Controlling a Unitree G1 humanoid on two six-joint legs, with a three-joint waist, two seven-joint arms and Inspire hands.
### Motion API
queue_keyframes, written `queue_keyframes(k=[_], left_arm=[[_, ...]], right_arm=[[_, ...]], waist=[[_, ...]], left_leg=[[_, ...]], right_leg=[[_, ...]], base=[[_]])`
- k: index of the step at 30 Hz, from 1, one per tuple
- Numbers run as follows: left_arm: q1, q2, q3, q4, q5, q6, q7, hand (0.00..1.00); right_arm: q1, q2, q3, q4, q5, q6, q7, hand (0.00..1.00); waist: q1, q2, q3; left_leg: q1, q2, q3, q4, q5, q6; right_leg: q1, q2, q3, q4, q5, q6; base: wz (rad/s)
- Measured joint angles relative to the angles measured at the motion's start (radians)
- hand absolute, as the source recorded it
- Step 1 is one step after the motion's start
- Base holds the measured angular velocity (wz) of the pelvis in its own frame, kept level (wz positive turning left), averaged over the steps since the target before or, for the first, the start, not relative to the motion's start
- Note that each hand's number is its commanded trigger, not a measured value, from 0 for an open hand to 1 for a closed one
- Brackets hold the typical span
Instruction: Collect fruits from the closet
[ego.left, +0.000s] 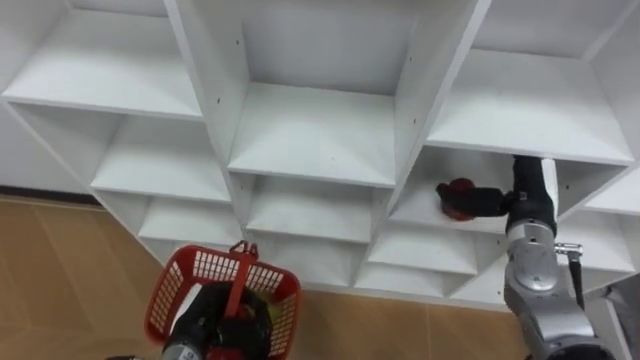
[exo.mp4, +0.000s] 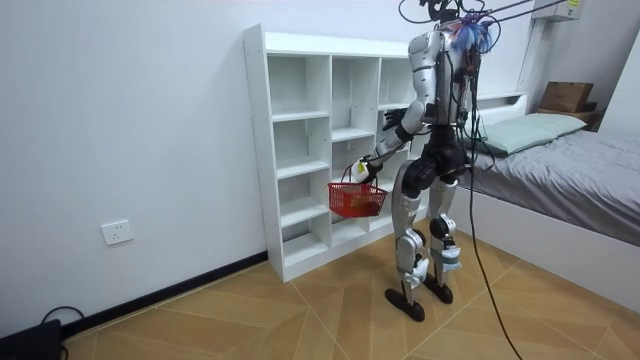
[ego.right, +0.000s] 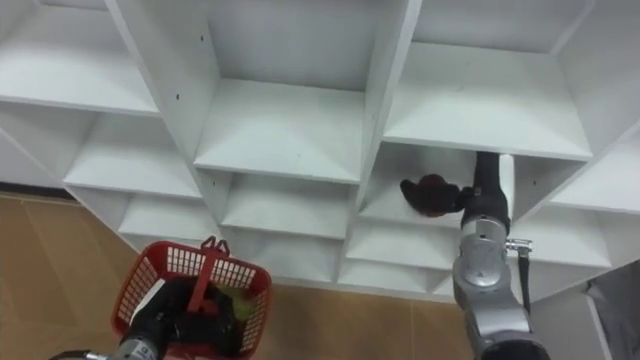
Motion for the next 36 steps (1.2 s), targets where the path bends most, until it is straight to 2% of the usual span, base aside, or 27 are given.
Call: queue_keyframes(k=[3,7,11,16,19,21,30,36], left_arm=[[-0.003,0.0,0.0,0.013,0.0,0.011,-0.011,1.0],[-0.013,-0.003,-0.002,0.025,0.0,0.014,-0.018,1.0],[-0.038,-0.003,-0.002,0.045,0.0,0.018,-0.021,1.0],[-0.055,-0.001,-0.001,0.066,0.0,0.024,-0.023,1.0],[-0.067,-0.002,-0.005,0.086,-0.002,0.027,-0.021,1.0],[-0.067,-0.002,-0.006,0.087,-0.002,0.027,-0.02,1.0],[-0.076,-0.001,-0.034,0.116,-0.002,0.028,-0.021,1.0],[-0.077,-0.001,-0.054,0.118,-0.002,0.029,-0.019,1.0]], right_arm=[[-0.024,-0.001,0.001,0.027,-0.006,0.0,-0.023,0.0],[-0.064,-0.01,0.003,0.071,-0.008,-0.001,-0.025,0.0],[-0.081,-0.04,0.003,0.114,-0.008,-0.001,-0.025,0.0],[-0.099,-0.041,0.003,0.138,-0.046,-0.001,-0.028,0.0],[-0.111,-0.041,0.003,0.171,-0.046,-0.001,-0.04,0.0],[-0.112,-0.041,0.003,0.177,-0.043,-0.001,-0.04,0.0],[-0.114,-0.04,0.003,0.178,-0.043,-0.001,-0.037,0.0],[-0.113,-0.04,0.018,0.178,-0.044,-0.001,-0.038,0.0]], waist=[[0.005,-0.001,0.0005],[0.015,-0.002,0.0008],[0.039,-0.004,0.0024],[0.05,-0.002,0.0045],[0.049,0.008,0.0113],[0.05,0.012,0.0129],[0.049,0.019,0.0126],[0.036,0.036,0.0105]], left_leg=[[-0.022,-0.003,-0.017,0.008,0.001,0.0],[-0.055,-0.006,-0.035,0.024,0.003,0.001],[-0.071,-0.015,-0.049,0.032,0.004,0.003],[-0.095,-0.016,-0.057,0.038,0.006,0.004],[-0.123,-0.017,-0.068,0.051,0.007,0.003],[-0.143,-0.017,-0.067,0.052,0.011,0.003],[-0.179,-0.016,-0.062,0.054,0.018,0.003],[-0.18,-0.016,-0.062,0.053,0.019,0.002]], right_leg=[[-0.01,-0.002,-0.024,-0.001,0.0,0.0],[-0.034,-0.005,-0.031,0.006,0.0,0.0],[-0.044,-0.015,-0.051,0.017,-0.007,-0.001],[-0.061,-0.014,-0.052,0.018,-0.008,-0.001],[-0.078,-0.013,-0.058,0.018,-0.007,-0.002],[-0.1,-0.014,-0.058,0.025,-0.007,-0.003],[-0.147,-0.018,-0.052,0.049,-0.007,-0.003],[-0.149,-0.018,-0.058,0.049,-0.007,-0.003]], base=[[0.17],[0.14],[0.13],[0.06],[0.1],[0.02],[0.0],[0.0]])
